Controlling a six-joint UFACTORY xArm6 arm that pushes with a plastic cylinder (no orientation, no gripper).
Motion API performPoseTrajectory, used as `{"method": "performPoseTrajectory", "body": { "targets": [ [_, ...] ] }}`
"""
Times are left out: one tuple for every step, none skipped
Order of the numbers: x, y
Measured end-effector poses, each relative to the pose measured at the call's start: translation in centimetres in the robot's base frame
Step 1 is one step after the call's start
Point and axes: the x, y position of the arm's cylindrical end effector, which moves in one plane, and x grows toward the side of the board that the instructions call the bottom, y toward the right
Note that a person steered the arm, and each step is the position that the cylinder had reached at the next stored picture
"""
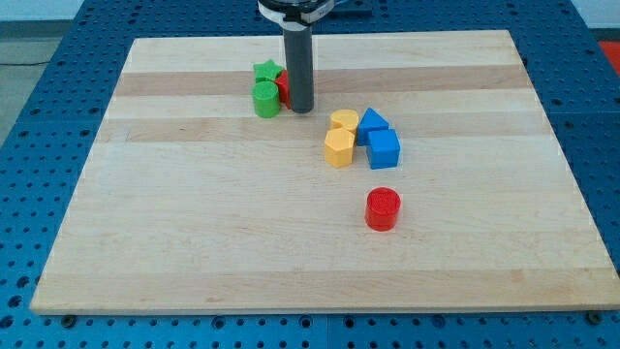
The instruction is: Move the arm to the left of the red circle
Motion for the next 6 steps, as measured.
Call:
{"method": "performPoseTrajectory", "body": {
  "targets": [
    [3.0,-0.7],
    [6.7,-2.1],
    [10.9,-2.0],
    [14.9,0.2],
    [18.5,3.9],
    [20.5,7.7]
  ]
}}
